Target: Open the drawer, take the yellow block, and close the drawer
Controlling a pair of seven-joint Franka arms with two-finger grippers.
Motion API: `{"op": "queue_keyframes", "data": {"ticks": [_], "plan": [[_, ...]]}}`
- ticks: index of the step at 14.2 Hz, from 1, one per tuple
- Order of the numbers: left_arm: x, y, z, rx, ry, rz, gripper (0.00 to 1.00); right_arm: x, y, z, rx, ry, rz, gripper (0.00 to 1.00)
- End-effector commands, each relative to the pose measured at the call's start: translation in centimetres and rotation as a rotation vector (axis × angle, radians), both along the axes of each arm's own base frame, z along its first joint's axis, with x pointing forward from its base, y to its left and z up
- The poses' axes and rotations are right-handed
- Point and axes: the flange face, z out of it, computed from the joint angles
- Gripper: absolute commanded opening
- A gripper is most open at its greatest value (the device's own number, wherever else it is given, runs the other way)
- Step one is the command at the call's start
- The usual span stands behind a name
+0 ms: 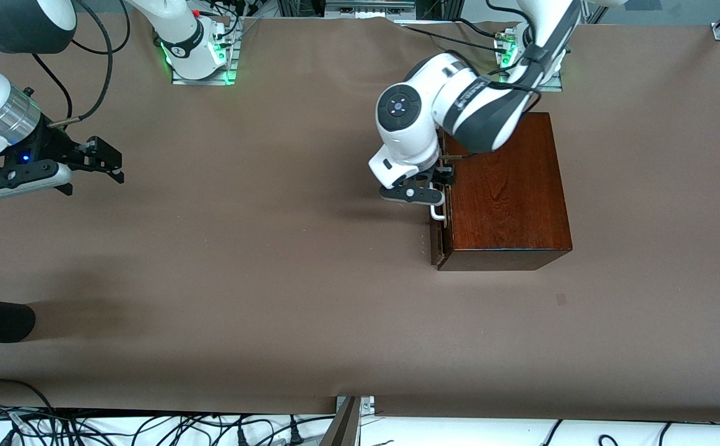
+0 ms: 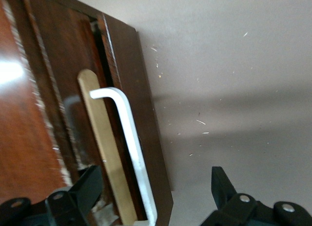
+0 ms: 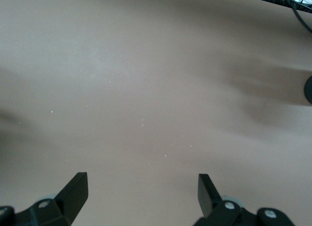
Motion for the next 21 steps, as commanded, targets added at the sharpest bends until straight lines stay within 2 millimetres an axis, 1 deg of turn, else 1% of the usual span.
{"op": "queue_keyframes", "data": {"ticks": [1, 3, 5, 7, 8, 10, 12, 13, 14, 16, 17, 19, 21], "plan": [[-1.8, -0.3, -1.3, 0.032, -0.034, -0.002, 1.00, 0.0, 0.8, 0.4, 0.000, -0.005, 0.006, 1.00], [-2.0, 0.0, -2.3, 0.055, -0.040, -0.014, 1.00, 0.0, 0.8, 0.4, -0.001, -0.002, 0.007, 1.00], [-2.3, 0.0, -3.7, 0.041, -0.048, -0.012, 1.00, 0.0, 0.7, 0.4, 0.001, 0.001, 0.005, 1.00], [-2.3, 0.0, -4.1, 0.034, -0.052, -0.011, 1.00, -0.2, 0.5, 0.3, 0.000, 0.010, 0.002, 1.00], [-2.3, -0.1, -4.8, 0.033, -0.048, -0.008, 1.00, -0.3, 0.5, 0.4, -0.003, 0.014, 0.004, 1.00], [-2.3, -0.5, -6.1, 0.026, -0.060, 0.019, 1.00, -0.4, -0.1, 0.3, -0.015, 0.029, -0.001, 1.00], [-2.2, -0.4, -7.6, 0.057, -0.073, -0.006, 1.00, -0.4, -1.1, 0.4, -0.016, 0.027, -0.019, 1.00], [-2.0, -0.5, -7.5, 0.056, -0.088, 0.004, 1.00, -0.3, -2.2, 0.4, -0.014, 0.027, -0.037, 1.00], [-2.0, -0.8, -7.5, 0.046, -0.098, 0.013, 1.00, -0.4, -2.2, 0.4, -0.013, 0.036, -0.051, 1.00], [-2.4, -1.9, -7.8, 0.040, -0.103, 0.017, 1.00, -1.1, -2.1, 0.2, -0.013, 0.087, -0.137, 1.00], [-2.5, -2.7, -7.3, 0.025, -0.110, 0.032, 1.00, -1.3, -1.8, 0.3, -0.012, 0.092, -0.177, 1.00], [-2.5, -4.5, -7.1, 0.004, -0.126, 0.057, 1.00, -1.3, -1.4, 0.4, -0.020, 0.090, -0.181, 1.00], [-2.4, -6.9, -7.4, -0.015, -0.144, 0.082, 1.00, -1.3, -1.4, 0.3, -0.029, 0.089, -0.171, 1.00]]}}
